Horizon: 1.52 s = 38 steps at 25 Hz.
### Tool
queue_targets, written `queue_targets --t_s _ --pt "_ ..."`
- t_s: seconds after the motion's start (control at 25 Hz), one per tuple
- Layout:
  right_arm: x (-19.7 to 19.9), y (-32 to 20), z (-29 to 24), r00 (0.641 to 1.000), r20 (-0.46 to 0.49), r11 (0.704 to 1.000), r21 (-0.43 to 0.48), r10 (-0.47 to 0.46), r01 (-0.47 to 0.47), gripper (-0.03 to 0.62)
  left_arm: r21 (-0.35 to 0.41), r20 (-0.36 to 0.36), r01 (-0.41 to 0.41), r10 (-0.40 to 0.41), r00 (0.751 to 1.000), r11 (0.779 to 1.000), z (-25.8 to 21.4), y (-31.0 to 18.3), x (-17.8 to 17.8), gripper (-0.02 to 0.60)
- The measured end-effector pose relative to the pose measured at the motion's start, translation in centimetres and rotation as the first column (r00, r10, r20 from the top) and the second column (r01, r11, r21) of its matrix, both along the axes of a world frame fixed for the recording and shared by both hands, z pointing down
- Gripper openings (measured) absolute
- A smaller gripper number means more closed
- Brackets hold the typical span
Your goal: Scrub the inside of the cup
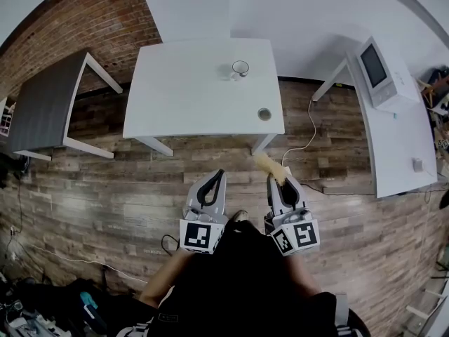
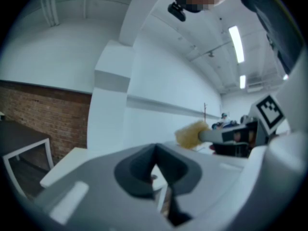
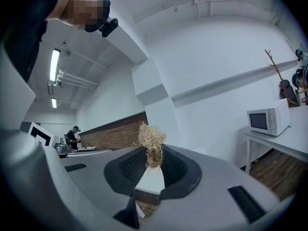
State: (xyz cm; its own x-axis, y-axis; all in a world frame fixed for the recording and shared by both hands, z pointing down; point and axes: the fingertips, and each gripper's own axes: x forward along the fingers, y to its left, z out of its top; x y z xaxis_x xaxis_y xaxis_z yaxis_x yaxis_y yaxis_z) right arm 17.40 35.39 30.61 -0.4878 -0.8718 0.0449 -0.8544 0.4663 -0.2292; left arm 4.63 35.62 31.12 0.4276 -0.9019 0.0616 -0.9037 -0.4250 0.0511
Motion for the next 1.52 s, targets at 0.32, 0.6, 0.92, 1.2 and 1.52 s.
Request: queue_targets --t_s 0.32,0.6,0.92,1.2,1.52 --pt "0.3 -2.4 0.9 0.999 0.015 0.998 -0.021 -0.051 0.052 0.055 -0.025 0.025 0.043 -0.043 0.999 0.999 0.6 -1.5 0.6 0.003" --pt "0.2 -7.1 1.0 1.000 -0.014 1.000 -0.023 -0.006 0.006 0.055 -0.020 0.027 -0.001 0.002 1.000 1.000 1.4 -7.1 0.2 0.003" --pt "-2.5 -14.2 0.1 0.996 -0.041 0.997 -0.023 0.074 -0.075 0.057 0.043 0.047 -0.107 0.105 0.993 0.993 0.1 -15.4 -2.1 0.003" --pt "-5.4 -19.1 0.3 0.995 -0.042 0.994 -0.042 0.094 -0.096 0.057 0.012 0.064 -0.137 0.136 0.989 0.990 1.4 -19.9 -5.1 0.003" --pt "-5.3 -24.6 1.2 0.996 -0.049 0.995 -0.062 0.079 -0.082 0.057 -0.026 0.071 -0.102 0.103 0.992 0.994 2.7 -23.8 -5.6 0.003"
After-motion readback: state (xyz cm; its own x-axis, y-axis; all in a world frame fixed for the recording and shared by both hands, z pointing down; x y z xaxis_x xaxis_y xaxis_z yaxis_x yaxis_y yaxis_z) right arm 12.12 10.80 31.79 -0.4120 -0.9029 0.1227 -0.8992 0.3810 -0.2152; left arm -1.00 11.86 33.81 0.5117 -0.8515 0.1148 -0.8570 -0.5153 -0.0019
